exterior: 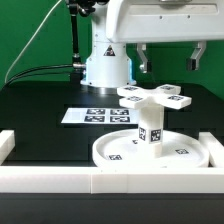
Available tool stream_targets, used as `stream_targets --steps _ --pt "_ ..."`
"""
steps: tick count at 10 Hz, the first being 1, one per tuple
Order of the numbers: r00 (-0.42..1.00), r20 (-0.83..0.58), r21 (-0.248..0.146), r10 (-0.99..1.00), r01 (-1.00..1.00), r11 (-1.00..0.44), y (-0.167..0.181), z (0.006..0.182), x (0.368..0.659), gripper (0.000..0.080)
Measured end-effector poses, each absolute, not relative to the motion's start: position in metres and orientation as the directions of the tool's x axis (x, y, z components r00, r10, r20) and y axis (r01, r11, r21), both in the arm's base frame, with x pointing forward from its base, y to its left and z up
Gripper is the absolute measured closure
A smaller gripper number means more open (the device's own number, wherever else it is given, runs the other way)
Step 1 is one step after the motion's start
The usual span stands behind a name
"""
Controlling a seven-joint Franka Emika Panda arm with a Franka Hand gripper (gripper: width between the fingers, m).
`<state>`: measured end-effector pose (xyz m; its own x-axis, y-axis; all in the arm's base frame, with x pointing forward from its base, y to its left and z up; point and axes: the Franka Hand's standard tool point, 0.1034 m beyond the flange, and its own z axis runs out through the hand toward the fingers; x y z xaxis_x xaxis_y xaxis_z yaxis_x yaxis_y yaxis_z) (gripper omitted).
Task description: Assemble round table
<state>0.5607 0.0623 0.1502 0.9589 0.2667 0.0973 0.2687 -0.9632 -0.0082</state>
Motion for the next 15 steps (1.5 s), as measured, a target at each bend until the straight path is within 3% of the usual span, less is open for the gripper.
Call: stream_targets --steps 3,5,7,10,11,15 --pt "0.882 0.084 0.015 0.465 0.465 -0.885 0.062 0.149 0.559 0.015" --pt "0.702 0.007 0.044 0.712 0.711 -0.701 0.068 0.149 0.558 0.015" --pt "0.543 -0.047 0.019 0.838 0.839 -0.543 0.077 0.146 0.556 0.015" --pt "0.374 -0.049 0.011 0.926 0.927 -0.374 0.073 0.145 0.557 0.015" --pt "0.218 -0.044 0.014 0.975 0.976 -0.218 0.068 0.144 0.56 0.015" --pt "-0.175 -0.076 -0.004 0.982 0.985 0.175 0.062 0.139 0.571 0.015"
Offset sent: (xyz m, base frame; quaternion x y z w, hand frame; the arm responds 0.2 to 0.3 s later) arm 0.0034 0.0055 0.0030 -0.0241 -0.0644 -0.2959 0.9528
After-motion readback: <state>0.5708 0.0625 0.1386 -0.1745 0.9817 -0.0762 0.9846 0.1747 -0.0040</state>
